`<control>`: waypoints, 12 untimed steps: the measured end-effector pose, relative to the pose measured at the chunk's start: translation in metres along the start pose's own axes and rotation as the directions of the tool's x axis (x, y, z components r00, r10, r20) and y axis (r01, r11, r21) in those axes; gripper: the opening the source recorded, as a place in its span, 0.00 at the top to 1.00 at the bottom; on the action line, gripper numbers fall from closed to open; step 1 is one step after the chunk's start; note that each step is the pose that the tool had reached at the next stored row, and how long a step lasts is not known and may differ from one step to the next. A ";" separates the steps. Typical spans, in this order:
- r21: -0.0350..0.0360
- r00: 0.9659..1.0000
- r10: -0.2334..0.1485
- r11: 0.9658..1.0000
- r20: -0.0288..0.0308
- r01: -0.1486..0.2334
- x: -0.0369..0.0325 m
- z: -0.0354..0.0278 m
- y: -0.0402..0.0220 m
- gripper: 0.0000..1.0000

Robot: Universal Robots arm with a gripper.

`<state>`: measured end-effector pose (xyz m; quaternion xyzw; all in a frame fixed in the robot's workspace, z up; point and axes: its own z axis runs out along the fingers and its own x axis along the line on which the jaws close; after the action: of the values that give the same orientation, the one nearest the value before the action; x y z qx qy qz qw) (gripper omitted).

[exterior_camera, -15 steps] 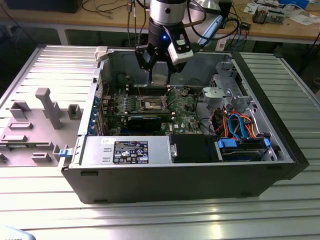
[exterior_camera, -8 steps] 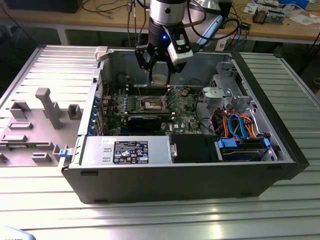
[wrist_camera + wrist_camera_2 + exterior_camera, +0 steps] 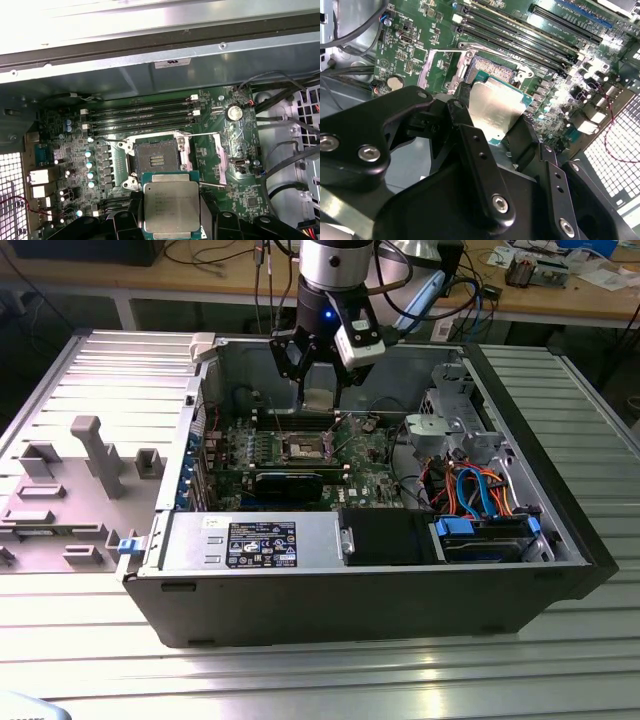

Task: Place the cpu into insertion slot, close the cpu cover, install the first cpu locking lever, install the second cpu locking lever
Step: 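Place the cpu into insertion slot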

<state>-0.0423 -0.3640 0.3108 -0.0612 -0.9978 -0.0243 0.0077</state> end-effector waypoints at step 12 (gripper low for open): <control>0.000 1.000 0.007 1.000 0.000 -0.007 0.0000 0.0000 -0.0001 0.45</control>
<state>-0.0423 -0.3641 0.3108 -0.0645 -0.9976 -0.0244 0.0076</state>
